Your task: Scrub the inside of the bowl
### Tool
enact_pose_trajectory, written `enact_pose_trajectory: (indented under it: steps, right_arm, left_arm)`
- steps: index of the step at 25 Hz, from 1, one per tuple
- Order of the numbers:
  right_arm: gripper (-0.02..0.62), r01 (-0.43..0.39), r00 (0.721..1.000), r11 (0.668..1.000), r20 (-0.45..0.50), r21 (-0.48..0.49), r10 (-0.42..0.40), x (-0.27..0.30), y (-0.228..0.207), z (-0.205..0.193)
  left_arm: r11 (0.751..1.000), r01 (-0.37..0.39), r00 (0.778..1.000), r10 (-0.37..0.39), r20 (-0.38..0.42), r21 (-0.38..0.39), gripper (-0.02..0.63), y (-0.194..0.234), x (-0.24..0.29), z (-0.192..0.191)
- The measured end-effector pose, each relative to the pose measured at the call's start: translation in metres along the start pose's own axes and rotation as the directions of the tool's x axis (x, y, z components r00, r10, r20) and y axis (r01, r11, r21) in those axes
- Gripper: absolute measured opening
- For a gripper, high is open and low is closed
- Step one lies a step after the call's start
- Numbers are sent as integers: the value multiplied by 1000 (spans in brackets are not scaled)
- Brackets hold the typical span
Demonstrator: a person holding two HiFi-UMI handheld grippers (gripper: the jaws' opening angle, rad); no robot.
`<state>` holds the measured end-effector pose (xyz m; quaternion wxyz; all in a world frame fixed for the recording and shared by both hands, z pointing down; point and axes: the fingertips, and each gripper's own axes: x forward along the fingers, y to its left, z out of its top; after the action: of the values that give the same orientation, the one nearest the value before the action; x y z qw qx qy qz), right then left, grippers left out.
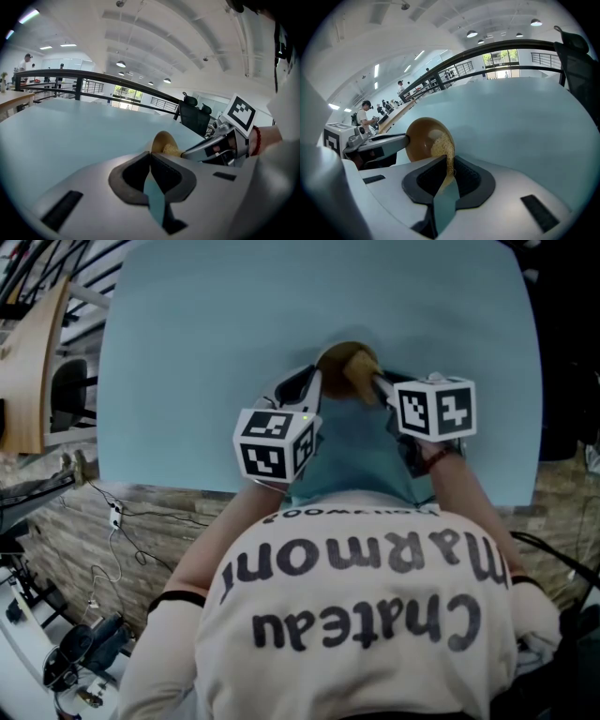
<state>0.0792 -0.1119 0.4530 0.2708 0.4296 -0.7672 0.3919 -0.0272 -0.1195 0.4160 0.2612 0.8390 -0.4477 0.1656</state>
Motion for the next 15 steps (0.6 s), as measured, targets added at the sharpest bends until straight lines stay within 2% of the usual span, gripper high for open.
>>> enact_pose_trajectory:
  steps: [15]
  right_arm:
    - [63, 31, 998, 999, 58, -26, -29, -5, 2, 16]
  left_arm:
    - [1000, 10, 1000, -10, -14, 6, 12, 0, -1, -4]
